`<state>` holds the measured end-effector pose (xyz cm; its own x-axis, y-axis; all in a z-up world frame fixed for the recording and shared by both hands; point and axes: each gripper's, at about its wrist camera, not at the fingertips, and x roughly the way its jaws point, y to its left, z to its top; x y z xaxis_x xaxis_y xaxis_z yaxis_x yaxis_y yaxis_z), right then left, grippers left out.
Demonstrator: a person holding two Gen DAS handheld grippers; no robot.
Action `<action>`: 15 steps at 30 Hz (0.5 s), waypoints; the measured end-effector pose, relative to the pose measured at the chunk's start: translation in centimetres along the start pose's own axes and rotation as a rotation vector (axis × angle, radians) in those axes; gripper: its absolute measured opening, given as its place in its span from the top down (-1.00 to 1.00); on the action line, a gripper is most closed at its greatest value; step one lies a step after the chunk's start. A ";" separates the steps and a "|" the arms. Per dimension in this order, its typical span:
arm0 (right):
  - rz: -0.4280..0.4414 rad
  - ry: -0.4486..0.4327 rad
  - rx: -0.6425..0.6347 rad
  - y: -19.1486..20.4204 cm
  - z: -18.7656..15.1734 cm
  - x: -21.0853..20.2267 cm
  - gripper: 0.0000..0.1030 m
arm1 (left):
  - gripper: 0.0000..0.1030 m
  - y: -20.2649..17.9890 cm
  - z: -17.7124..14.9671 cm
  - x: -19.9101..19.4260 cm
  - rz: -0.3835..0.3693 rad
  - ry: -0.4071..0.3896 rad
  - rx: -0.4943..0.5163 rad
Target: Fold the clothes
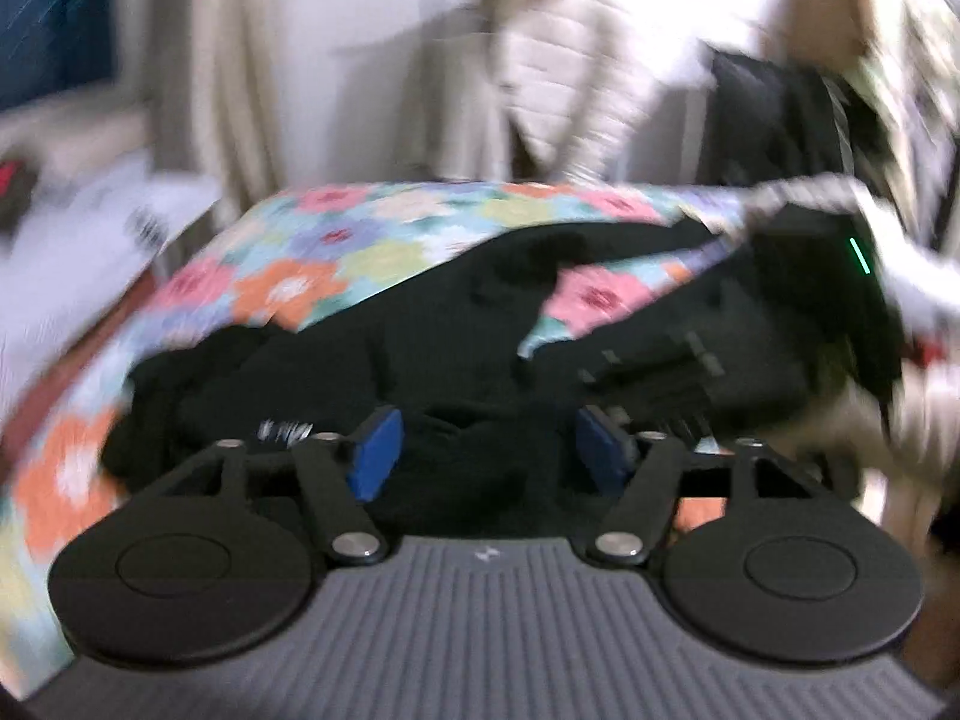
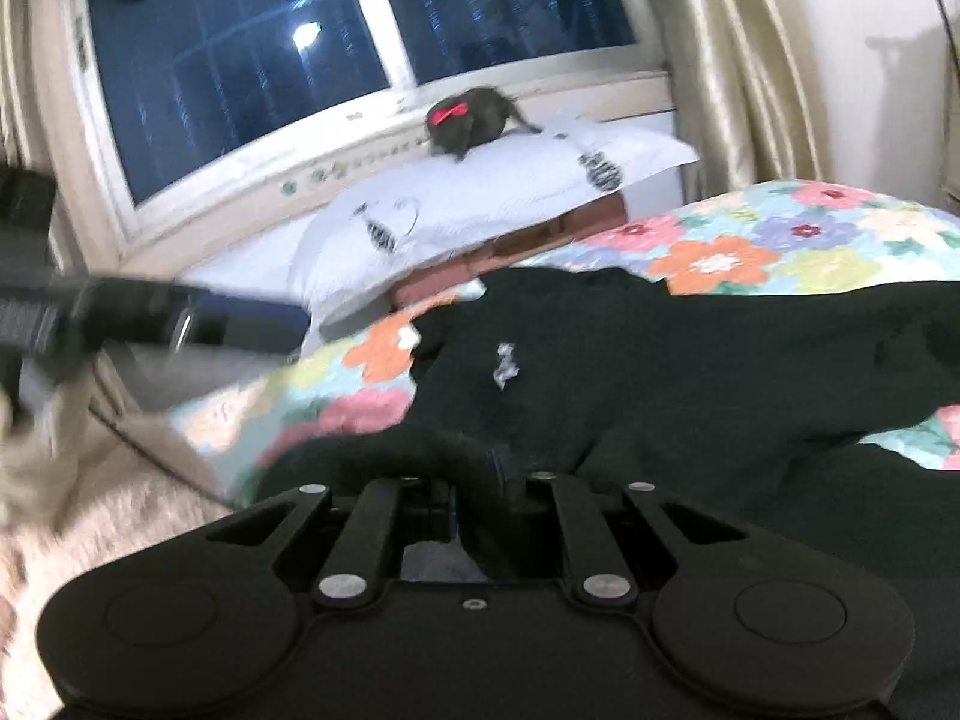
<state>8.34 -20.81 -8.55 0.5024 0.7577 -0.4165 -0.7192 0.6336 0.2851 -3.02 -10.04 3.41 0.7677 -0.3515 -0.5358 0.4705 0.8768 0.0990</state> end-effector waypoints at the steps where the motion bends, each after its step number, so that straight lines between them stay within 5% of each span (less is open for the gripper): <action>1: 0.002 -0.009 0.015 -0.3 0.2 -0.2 0.74 | -0.56 -1.0 0.1 0.4 -0.011 0.004 0.076; 5: 0.000 0.005 0.043 -0.9 0.8 -0.6 0.73 | -0.69 -4.6 0.1 2.6 0.006 0.016 0.339; 7: 0.029 0.007 0.053 -1.1 1.1 -0.9 0.73 | -0.64 -5.1 0.1 4.8 0.059 0.046 0.385; 8: 0.045 0.007 0.053 -1.0 1.3 -1.2 0.73 | -0.10 -4.9 0.2 5.8 0.081 0.061 0.380; 10: 0.071 0.007 0.040 -0.9 1.6 -1.8 0.73 | 0.60 -3.5 0.6 6.9 0.051 0.083 0.302; 13: 0.043 0.018 0.027 -0.9 2.0 -3.5 0.70 | 0.62 -0.9 1.2 6.8 0.044 0.073 0.146; 15: 0.000 0.033 0.056 -1.5 2.1 -5.8 0.43 | 0.62 0.0 1.2 6.3 0.071 0.043 0.098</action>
<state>7.51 -25.81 -4.74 0.4858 0.7528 -0.4442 -0.6910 0.6420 0.3323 2.36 -12.61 1.10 0.7822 -0.2738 -0.5596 0.4576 0.8620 0.2180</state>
